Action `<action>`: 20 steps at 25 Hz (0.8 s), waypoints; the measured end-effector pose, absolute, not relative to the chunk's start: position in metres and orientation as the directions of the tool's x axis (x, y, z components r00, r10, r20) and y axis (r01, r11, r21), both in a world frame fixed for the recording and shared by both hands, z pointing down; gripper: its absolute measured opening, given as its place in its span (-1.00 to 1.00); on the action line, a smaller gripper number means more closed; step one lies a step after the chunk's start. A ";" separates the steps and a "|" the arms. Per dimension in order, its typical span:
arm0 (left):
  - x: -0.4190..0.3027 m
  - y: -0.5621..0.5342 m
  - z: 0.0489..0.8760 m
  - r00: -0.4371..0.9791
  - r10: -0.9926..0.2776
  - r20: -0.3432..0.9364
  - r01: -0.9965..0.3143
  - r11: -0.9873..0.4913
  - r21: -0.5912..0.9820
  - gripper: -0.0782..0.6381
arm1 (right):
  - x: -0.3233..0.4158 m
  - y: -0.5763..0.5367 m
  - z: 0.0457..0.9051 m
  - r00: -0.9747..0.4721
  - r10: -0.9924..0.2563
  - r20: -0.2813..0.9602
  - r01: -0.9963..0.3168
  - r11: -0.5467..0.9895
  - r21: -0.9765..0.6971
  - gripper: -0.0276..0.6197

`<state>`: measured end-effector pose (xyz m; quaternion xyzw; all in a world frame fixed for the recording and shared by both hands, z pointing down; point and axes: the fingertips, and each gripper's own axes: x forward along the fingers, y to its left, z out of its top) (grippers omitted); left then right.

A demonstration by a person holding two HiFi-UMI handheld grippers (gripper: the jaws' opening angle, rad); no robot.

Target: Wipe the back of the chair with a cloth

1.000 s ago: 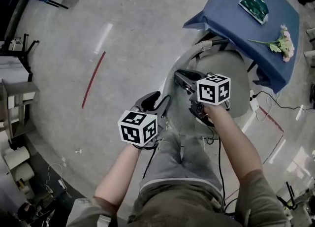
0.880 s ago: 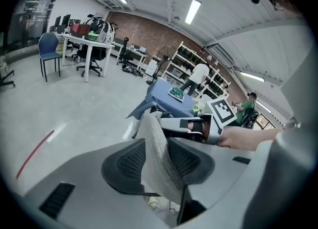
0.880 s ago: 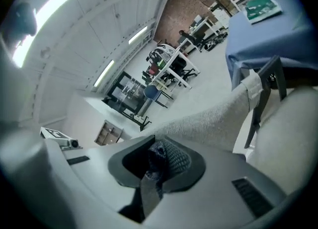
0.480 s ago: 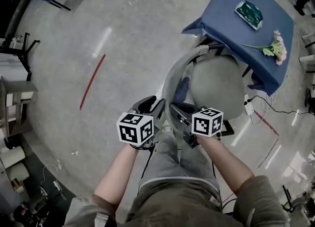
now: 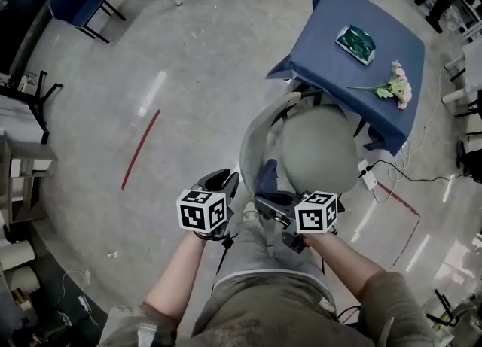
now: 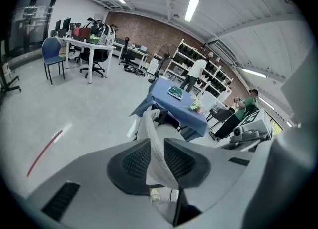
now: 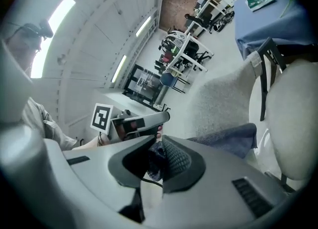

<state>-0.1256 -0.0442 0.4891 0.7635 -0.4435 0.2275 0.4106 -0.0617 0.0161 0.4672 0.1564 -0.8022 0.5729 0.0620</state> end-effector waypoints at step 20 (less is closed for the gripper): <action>-0.122 -0.083 0.310 0.456 -0.747 0.485 -0.867 -0.495 0.052 -0.69 | -0.012 -0.078 0.253 -0.838 -0.529 0.135 -0.541 0.767 -0.346 -0.72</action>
